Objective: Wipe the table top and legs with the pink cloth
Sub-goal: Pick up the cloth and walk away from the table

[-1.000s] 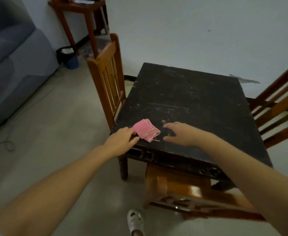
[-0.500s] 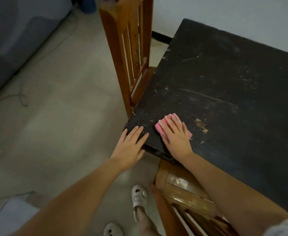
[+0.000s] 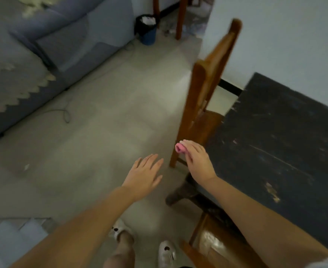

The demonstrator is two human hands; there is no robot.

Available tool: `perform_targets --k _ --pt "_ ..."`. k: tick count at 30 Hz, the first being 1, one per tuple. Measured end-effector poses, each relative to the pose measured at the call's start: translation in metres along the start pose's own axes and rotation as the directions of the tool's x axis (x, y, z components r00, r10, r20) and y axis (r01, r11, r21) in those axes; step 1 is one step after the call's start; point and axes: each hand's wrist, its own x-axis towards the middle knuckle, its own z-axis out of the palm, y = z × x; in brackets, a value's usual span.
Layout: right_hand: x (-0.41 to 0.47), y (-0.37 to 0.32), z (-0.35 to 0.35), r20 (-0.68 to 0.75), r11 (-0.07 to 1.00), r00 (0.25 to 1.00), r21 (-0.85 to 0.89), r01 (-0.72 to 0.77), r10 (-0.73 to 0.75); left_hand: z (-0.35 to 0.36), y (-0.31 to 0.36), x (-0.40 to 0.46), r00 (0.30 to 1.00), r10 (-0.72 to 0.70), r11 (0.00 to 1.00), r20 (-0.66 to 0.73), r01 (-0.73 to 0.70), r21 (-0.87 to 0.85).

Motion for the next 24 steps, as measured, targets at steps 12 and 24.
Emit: perform_targets --k 12,24 --pt "0.198 -0.287 0.18 0.162 0.785 0.784 0.309 0.537 -0.6 -0.039 -0.303 -0.165 0.792 -0.607 0.795 -0.066 0.605 -0.05" --pt "0.217 -0.555 0.358 0.423 0.261 -0.037 0.624 0.736 -0.906 0.021 -0.35 -0.313 -0.108 -0.994 -0.097 0.008 0.857 -0.507"
